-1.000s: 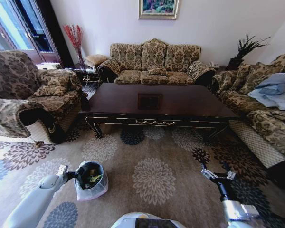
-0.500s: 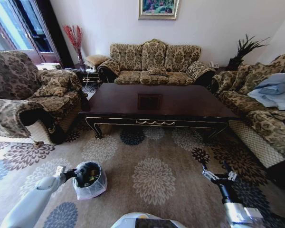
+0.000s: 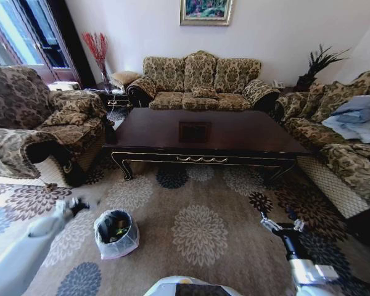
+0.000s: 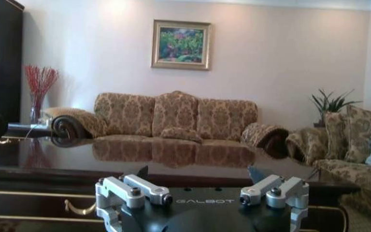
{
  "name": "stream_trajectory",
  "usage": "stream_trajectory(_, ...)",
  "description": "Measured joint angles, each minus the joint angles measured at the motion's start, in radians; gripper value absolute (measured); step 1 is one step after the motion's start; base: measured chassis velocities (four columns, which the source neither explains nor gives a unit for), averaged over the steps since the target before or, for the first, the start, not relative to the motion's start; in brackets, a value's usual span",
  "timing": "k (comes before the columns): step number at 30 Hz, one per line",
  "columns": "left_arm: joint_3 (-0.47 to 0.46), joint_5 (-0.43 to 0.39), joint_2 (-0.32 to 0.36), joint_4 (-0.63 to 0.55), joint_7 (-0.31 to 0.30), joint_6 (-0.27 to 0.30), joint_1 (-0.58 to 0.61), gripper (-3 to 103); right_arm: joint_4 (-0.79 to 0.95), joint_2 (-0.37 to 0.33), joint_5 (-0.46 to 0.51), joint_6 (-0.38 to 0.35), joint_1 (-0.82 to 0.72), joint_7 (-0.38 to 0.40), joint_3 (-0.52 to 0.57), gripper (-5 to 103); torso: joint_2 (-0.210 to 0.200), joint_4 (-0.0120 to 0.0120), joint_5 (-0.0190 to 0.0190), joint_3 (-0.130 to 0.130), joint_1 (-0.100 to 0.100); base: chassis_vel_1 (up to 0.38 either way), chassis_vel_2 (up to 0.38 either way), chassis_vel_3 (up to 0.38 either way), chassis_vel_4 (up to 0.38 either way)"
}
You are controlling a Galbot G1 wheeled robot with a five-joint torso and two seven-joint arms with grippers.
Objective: Move to the front of the table and place the trash on the table into the trash bin.
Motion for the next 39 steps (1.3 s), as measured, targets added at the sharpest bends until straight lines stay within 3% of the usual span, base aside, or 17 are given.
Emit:
stream_trajectory(2, -0.072, -0.004, -0.084, -0.242, -0.102, 0.033, 0.092, 100, 0.042, -0.013, 0.008, -0.038, 0.002, 0.019, 0.004, 100, 0.000, 0.0002, 0.0008, 0.000, 0.000, 0.000, 0.000, 0.000, 0.000)
stream_trajectory(3, -0.072, -0.004, -0.084, -0.242, -0.102, 0.033, 0.092, 100, 0.042, -0.013, 0.008, -0.038, 0.002, 0.019, 0.004, 100, 0.000, 0.0002, 0.0008, 0.000, 0.000, 0.000, 0.000, 0.000, 0.000)
stream_trajectory(7, -0.081, 0.042, -0.354, -0.645, -0.210, 0.022, 0.289, 100, 0.142, -0.041, 0.038, -0.122, -0.003, 0.039, 0.037, 100, 0.001, 0.0013, -0.0003, 0.000, 0.000, 0.000, 0.000, 0.000, 0.000)
stream_trajectory(8, -0.081, 0.042, -0.354, -0.645, -0.210, 0.022, 0.289, 100, 0.142, -0.041, 0.038, -0.122, -0.003, 0.039, 0.037, 100, 0.001, 0.0013, -0.0003, 0.000, 0.000, 0.000, 0.000, 0.000, 0.000)
stream_trajectory(9, -0.064, 0.068, -0.404, -0.701, -0.218, 0.012, 0.321, 100, 0.158, -0.041, 0.042, -0.133, -0.005, 0.037, 0.044, 100, 0.001, 0.0014, -0.0001, 0.000, 0.000, 0.000, 0.000, 0.000, 0.000)
stream_trajectory(11, -0.003, 0.174, -0.523, -0.787, -0.228, -0.064, 0.388, 100, 0.187, -0.034, 0.051, -0.152, -0.007, 0.013, 0.061, 100, 0.001, 0.0007, 0.0000, 0.000, 0.000, 0.000, 0.000, 0.000, 0.000)
stream_trajectory(12, -0.003, 0.174, -0.523, -0.787, -0.228, -0.064, 0.388, 100, 0.187, -0.034, 0.051, -0.152, -0.007, 0.013, 0.061, 100, 0.001, 0.0007, 0.0000, 0.000, 0.000, 0.000, 0.000, 0.000, 0.000)
stream_trajectory(14, 0.058, 0.283, -0.611, -0.811, -0.234, -0.132, 0.431, 100, 0.190, -0.029, 0.052, -0.152, -0.003, 0.015, 0.055, 100, 0.001, 0.0006, -0.0001, 0.000, 0.000, 0.000, 0.000, 0.000, 0.000)
stream_trajectory(16, 0.100, 0.360, -0.666, -0.823, -0.227, -0.152, 0.464, 100, 0.188, -0.029, 0.051, -0.152, 0.003, 0.023, 0.043, 100, 0.001, 0.0006, 0.0001, 0.001, 0.000, 0.000, 0.000, 0.000, 0.000)
stream_trajectory(22, 0.115, 0.421, -0.702, -0.826, -0.201, -0.155, 0.476, 100, 0.183, -0.046, 0.042, -0.164, 0.025, 0.042, 0.020, 100, 0.002, 0.0006, 0.0000, 0.001, 0.001, 0.000, 0.000, 0.000, 0.000)
stream_trajectory(32, 0.099, 0.401, -0.680, -0.826, -0.196, -0.180, 0.468, 100, 0.233, -0.050, 0.021, -0.238, 0.036, 0.090, -0.006, 100, 0.002, 0.0005, -0.0004, 0.001, 0.001, 0.000, 0.000, 0.000, 0.000)
stream_trajectory(39, 0.098, 0.365, -0.637, -0.858, -0.196, -0.129, 0.461, 100, 0.232, -0.045, 0.012, -0.250, 0.035, 0.085, 0.000, 100, 0.002, 0.0006, -0.0005, 0.001, 0.001, 0.000, 0.000, 0.000, 0.000)
